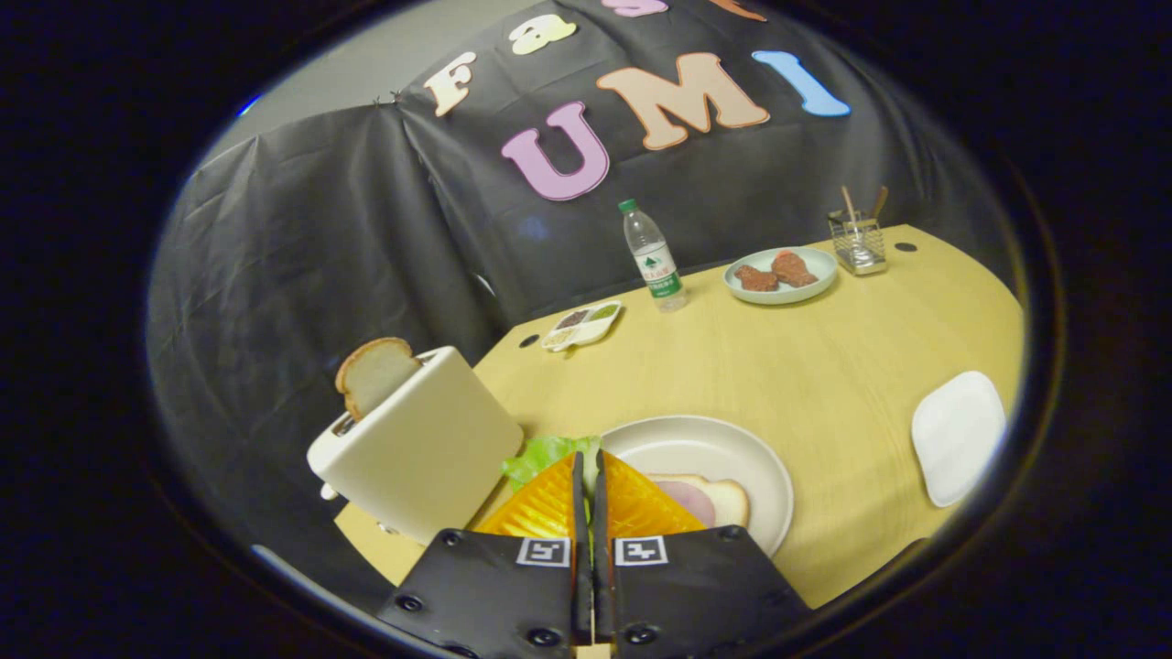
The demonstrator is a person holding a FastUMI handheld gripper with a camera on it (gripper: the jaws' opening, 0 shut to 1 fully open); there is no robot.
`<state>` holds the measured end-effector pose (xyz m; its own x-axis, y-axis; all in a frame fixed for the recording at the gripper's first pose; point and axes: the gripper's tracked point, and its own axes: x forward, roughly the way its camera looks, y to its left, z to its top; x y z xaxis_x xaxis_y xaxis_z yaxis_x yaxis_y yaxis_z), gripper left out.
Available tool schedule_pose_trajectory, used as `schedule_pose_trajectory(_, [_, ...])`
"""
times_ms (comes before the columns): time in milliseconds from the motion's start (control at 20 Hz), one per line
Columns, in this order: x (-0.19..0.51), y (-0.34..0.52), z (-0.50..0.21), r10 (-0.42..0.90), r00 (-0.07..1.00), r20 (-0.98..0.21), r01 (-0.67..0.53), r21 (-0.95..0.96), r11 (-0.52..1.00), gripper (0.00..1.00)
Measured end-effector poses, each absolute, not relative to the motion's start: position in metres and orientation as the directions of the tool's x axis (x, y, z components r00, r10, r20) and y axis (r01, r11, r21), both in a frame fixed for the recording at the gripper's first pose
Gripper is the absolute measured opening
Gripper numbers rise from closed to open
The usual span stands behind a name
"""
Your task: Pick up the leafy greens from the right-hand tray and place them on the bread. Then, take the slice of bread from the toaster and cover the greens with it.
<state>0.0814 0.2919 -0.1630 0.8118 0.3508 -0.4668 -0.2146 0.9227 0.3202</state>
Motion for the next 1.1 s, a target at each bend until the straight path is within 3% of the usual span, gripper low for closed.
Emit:
schedule_pose_trajectory(450, [0.093,0.249,-0.196,0.204,0.825,-0.528,-0.13,0.174,0.976,0.04])
schedule_pose_trajectory(700, [0.093,0.242,-0.205,0.192,0.816,-0.545,-0.131,0.149,0.98,0.21])
schedule_pose_trajectory(1100, [0.083,0.237,-0.17,0.199,0.857,-0.476,-0.135,0.167,0.977,0.89])
